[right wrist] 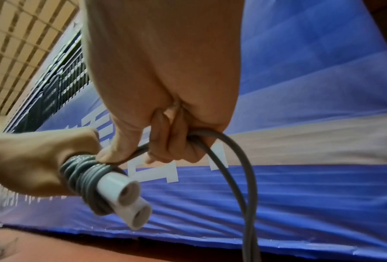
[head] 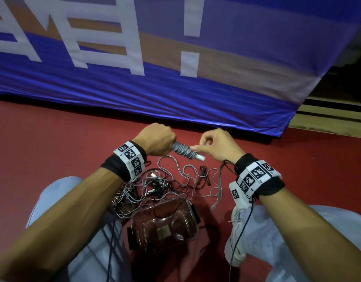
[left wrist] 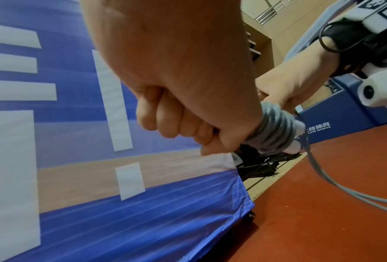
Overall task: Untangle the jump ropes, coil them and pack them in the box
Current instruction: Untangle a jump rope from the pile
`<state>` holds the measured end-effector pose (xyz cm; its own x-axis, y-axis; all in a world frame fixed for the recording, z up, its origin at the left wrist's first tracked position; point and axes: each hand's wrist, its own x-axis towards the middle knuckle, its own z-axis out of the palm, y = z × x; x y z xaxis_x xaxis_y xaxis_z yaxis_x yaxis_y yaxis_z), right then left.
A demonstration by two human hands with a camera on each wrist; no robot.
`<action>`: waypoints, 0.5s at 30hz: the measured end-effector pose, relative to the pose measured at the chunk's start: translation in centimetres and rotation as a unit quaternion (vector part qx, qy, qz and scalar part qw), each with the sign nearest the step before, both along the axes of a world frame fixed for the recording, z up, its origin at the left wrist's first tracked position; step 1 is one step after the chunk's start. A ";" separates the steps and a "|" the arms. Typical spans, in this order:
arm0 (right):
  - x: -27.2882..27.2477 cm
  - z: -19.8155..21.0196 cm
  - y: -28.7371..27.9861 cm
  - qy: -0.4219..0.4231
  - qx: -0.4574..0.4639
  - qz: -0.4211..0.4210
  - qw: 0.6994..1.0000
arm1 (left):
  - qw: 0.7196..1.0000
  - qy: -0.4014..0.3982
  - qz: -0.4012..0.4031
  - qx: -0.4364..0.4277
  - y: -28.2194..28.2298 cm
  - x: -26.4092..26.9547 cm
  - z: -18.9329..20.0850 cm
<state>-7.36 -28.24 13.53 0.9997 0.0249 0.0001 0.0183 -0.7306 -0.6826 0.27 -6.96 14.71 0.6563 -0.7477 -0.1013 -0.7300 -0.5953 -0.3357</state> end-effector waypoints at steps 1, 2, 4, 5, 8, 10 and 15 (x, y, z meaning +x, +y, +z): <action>0.0 0.2 -0.1 0.005 0.013 0.001 1.000 | 1.000 -0.011 -0.014 0.000 0.2 0.1 0.4; 0.1 0.3 -0.1 0.015 0.022 0.008 1.000 | 0.999 -0.021 -0.027 0.003 0.4 0.2 0.8; 0.0 0.3 -0.1 0.041 0.022 0.033 0.998 | 0.998 -0.037 -0.049 0.000 0.9 0.4 1.4; -0.1 0.4 0.0 0.056 0.025 0.048 0.997 | 0.997 -0.038 -0.062 -0.012 1.1 0.5 1.6; -0.3 0.6 0.4 0.109 0.052 0.092 0.988 | 0.992 -0.049 -0.103 -0.061 2.0 0.9 1.6; -0.4 0.5 0.7 0.133 0.062 0.106 0.984 | 0.987 -0.055 -0.130 -0.082 2.4 1.0 1.7; -0.7 0.6 1.7 0.173 0.123 0.169 0.963 | 0.969 -0.067 -0.179 -0.155 3.3 1.1 1.6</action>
<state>-8.04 -26.55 14.18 0.8762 0.3903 -0.2829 -0.0326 -0.5375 -0.8426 1.36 -3.62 16.28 0.3404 -0.9111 0.2323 -0.8710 -0.3986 -0.2871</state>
